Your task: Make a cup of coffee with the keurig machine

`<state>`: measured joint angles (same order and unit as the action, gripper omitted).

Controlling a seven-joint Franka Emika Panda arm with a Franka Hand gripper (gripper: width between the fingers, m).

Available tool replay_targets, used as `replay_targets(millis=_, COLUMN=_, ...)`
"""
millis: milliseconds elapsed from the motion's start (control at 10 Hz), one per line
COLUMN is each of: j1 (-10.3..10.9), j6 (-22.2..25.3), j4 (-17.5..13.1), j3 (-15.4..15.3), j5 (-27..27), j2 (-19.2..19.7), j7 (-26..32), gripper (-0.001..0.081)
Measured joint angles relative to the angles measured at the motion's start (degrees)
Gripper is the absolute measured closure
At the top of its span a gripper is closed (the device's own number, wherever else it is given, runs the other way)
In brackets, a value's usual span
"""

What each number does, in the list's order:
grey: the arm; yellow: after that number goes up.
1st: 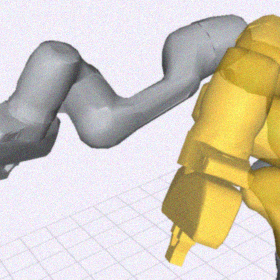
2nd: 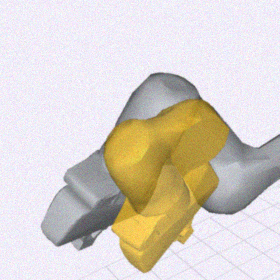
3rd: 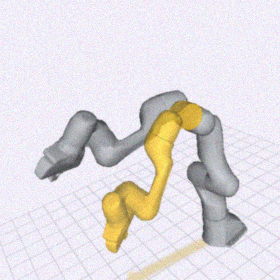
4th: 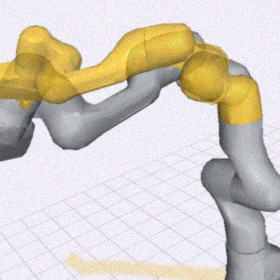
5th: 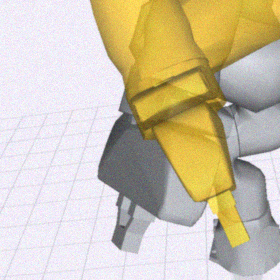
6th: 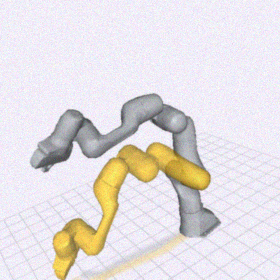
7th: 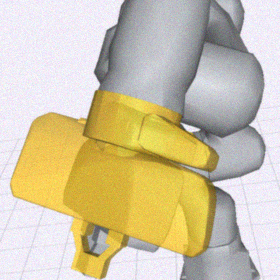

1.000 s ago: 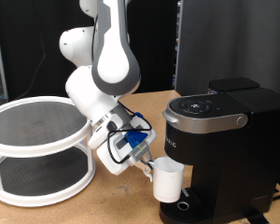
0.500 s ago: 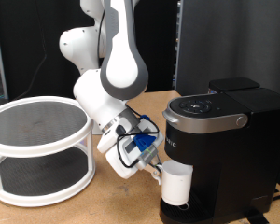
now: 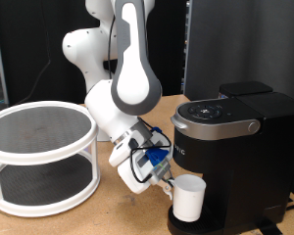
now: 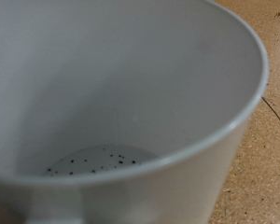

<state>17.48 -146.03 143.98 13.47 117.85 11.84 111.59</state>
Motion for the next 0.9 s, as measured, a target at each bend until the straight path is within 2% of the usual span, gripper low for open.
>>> replay_targets(millis=400, j1=0.02, j6=0.01, j4=-0.24, j3=-0.92, j5=1.84, j2=1.88, j7=1.31, gripper=0.0737)
replay_targets(millis=500, j1=0.02, j6=0.06, j4=-0.23, j3=-0.93, j5=1.88, j2=2.03, j7=1.32, gripper=0.0607)
replay_targets(millis=600, j1=0.00, j6=0.12, j4=-0.16, j3=-0.92, j5=1.88, j2=2.04, j7=1.32, gripper=0.0607)
replay_targets(millis=800, j1=-0.51, j6=1.95, j4=0.64, j3=-0.50, j5=1.20, j2=1.80, j7=1.31, gripper=0.0222)
replay_targets(millis=900, j1=-1.14, j6=2.83, j4=1.51, j3=-0.18, j5=-0.98, j2=1.17, j7=0.15, gripper=0.0222)
